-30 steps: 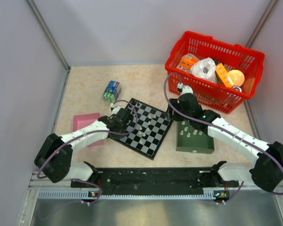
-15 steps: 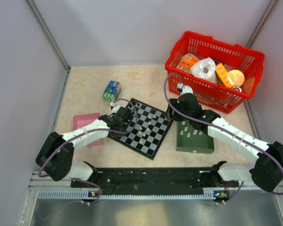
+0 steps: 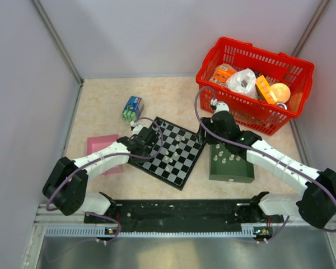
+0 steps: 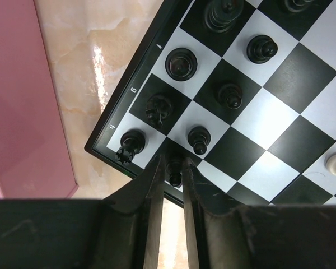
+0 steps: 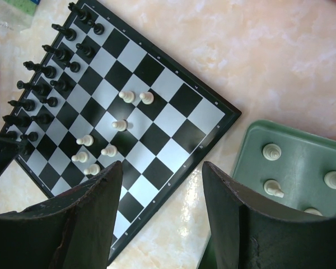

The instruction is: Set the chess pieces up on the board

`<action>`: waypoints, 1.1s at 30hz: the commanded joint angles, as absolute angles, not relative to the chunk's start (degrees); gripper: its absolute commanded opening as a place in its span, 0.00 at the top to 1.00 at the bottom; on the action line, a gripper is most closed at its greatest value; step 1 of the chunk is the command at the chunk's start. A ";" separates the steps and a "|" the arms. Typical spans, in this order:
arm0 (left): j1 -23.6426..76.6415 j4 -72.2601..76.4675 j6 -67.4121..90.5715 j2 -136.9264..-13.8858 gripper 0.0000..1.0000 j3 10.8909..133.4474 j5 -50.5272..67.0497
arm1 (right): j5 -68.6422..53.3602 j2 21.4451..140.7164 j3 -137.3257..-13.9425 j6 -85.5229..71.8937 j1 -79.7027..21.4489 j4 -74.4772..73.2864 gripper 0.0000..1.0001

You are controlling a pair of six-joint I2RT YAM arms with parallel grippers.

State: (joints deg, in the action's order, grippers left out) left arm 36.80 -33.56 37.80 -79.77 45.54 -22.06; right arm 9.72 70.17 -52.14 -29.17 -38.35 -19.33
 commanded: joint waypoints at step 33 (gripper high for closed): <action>13.36 -27.77 27.50 -70.58 0.01 77.52 -14.41 | 12.30 93.77 -71.18 -28.92 -43.50 -24.17 0.43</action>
